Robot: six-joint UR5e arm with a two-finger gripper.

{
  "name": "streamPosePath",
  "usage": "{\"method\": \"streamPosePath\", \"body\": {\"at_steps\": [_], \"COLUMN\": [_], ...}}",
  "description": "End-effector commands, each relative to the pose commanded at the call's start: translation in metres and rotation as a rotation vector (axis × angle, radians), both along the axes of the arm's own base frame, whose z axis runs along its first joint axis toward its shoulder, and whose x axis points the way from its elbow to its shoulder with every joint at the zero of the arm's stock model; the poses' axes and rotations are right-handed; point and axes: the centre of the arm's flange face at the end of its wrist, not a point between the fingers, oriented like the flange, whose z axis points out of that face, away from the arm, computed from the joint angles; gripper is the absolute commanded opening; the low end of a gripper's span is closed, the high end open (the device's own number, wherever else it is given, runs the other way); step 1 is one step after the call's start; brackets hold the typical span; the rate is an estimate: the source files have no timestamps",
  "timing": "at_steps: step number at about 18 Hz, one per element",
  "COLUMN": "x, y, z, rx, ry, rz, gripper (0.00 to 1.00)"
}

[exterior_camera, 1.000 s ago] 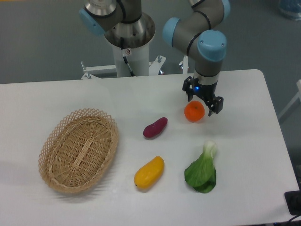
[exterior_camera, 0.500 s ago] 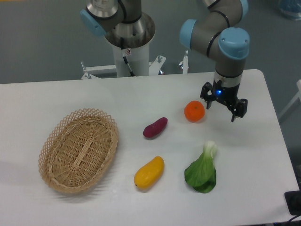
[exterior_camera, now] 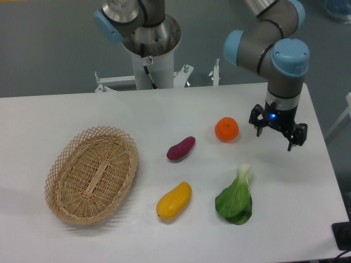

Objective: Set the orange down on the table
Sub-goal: 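Raise the open gripper and move it away from the orange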

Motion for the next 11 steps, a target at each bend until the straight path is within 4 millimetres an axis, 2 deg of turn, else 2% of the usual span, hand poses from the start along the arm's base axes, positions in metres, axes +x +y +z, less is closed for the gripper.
{"method": "streamPosePath", "body": {"at_steps": [5,8,11], "x": [-0.011,-0.0033,-0.0015], "y": [0.0101,0.0093,0.0115], "z": [0.0024,-0.0071,-0.0072], "rx": [-0.011,-0.036,-0.047], "ry": [0.009,-0.004,0.0], "rz": [-0.006,-0.005,-0.008], "gripper": [1.0,1.0,1.0]}}
